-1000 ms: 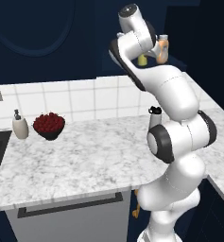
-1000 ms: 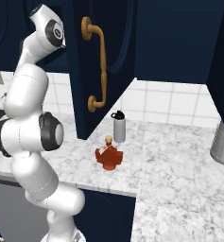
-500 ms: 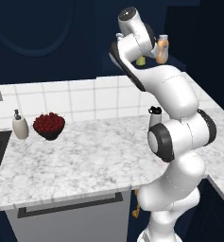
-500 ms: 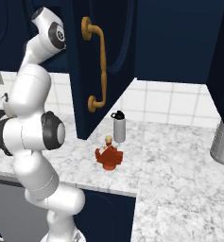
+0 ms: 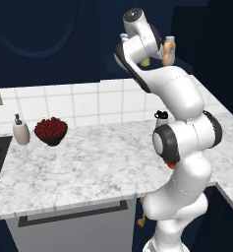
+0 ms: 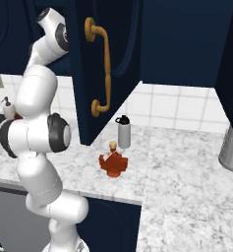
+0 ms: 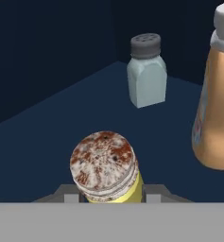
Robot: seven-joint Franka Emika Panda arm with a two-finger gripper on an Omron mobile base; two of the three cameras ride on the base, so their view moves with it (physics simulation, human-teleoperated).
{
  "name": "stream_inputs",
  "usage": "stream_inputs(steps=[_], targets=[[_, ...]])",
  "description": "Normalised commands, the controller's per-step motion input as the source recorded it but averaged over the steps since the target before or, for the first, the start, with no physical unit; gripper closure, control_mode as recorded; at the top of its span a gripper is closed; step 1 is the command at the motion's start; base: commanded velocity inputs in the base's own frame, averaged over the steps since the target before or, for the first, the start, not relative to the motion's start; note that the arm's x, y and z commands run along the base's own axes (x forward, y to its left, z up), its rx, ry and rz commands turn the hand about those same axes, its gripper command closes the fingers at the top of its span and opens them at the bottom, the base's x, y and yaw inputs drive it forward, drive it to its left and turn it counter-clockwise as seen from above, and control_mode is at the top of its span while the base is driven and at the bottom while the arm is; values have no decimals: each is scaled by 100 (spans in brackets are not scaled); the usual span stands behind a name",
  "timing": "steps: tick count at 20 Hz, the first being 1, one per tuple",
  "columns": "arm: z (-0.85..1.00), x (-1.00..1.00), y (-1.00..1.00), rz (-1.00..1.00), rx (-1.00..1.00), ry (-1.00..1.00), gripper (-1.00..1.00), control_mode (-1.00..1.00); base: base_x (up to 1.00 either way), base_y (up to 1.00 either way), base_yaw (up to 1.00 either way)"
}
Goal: Put the shaker and condiment bottle from the counter next to their counterparts in the cabinet.
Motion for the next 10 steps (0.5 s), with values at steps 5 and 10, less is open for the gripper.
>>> stream_inputs(steps=[5, 10], targets=[[0, 30, 0, 0, 0, 0, 100, -100, 0, 0, 0], [1, 33, 0, 0, 0, 0, 100, -100, 0, 0, 0]])
